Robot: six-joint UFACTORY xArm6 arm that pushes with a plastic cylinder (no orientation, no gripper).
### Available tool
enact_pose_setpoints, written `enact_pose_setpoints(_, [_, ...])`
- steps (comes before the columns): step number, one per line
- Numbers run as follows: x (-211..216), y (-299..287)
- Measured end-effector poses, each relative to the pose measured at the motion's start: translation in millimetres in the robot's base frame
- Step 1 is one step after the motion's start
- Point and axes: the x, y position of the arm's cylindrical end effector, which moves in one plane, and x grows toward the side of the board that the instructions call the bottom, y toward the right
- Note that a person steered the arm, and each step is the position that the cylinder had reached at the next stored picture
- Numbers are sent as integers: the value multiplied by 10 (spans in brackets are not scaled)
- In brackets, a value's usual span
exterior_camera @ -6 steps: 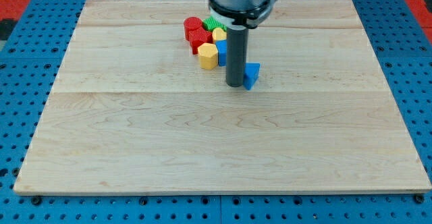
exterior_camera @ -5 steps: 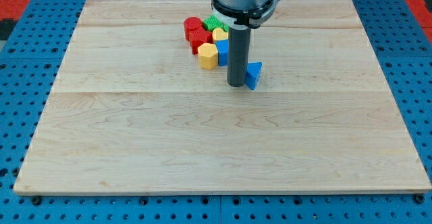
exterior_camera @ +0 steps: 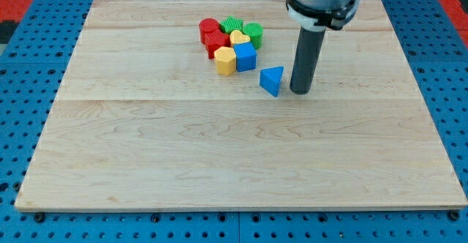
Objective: Slide the blue triangle to the group of blocks
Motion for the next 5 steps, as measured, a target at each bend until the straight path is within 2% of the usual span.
enact_pose_setpoints(1, [6, -582])
enact_pose_setpoints(2, [-228, -746])
enact_pose_setpoints(3, [-421, -536])
enact_pose_setpoints(5, [-469, -387])
